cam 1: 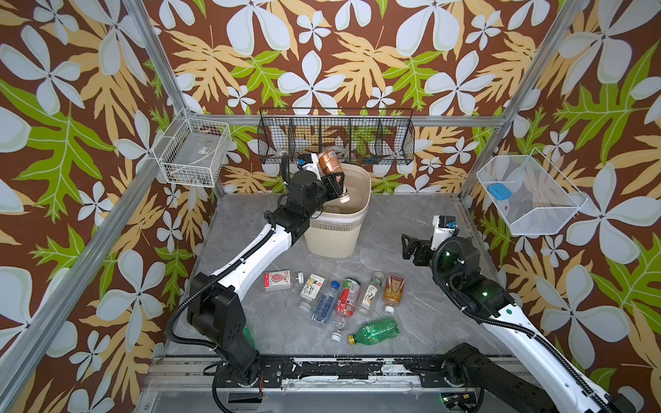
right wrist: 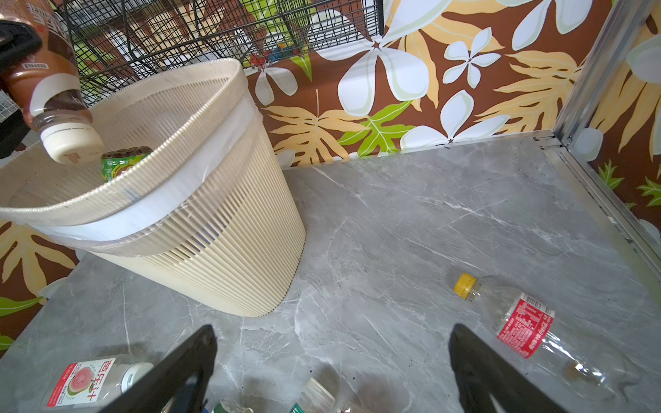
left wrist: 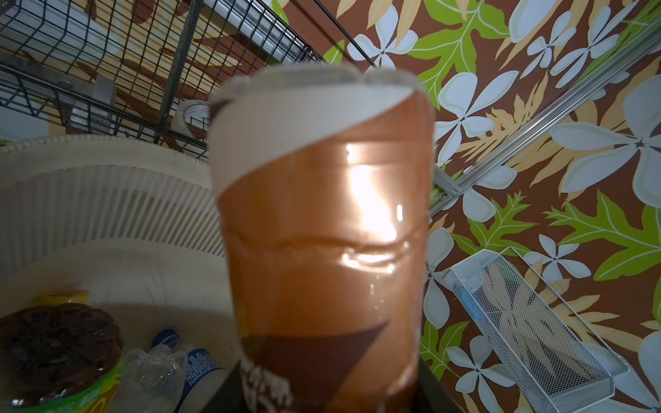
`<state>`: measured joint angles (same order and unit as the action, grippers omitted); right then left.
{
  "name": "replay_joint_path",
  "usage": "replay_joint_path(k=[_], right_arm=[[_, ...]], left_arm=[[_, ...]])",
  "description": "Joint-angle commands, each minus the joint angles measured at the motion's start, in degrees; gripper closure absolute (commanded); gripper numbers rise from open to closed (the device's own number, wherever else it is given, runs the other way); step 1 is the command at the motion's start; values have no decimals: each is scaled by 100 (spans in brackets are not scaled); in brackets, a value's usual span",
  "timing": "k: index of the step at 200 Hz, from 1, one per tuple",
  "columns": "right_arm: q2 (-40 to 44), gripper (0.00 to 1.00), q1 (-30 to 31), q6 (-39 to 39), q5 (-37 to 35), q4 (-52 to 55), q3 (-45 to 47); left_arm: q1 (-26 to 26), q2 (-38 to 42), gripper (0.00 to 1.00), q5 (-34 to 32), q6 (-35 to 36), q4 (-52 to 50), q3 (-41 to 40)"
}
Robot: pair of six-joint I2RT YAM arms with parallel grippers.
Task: Throw the plastic bottles in the bin
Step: Throw the plastic bottle into the trash bin.
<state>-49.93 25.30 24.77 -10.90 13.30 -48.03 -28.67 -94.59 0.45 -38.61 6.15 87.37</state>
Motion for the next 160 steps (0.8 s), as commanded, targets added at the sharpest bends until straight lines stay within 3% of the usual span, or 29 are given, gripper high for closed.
replay_joint_path(k=[1,20,46,103,129,160], right_arm=[[24,1,2,-59,-77,21,-3],[44,0,2,-61,-75,28,4],[70,0,4,-73,-96,32,12],[-6,1,2,-40,-56,57,10],[-112,0,2,54,26,47,61],[-252,0,1,248,70,170,174]], left_arm=[[1,-32,36,-40,7,32,67],[10,-25,13,-52,23,-27,87],[25,99,2,-107,66,-20,22],[265,1215,0,-61,158,281,-924],[282,2304,0,-380,404,290,-2075],[283,3930,0,-947,330,264,-4102]])
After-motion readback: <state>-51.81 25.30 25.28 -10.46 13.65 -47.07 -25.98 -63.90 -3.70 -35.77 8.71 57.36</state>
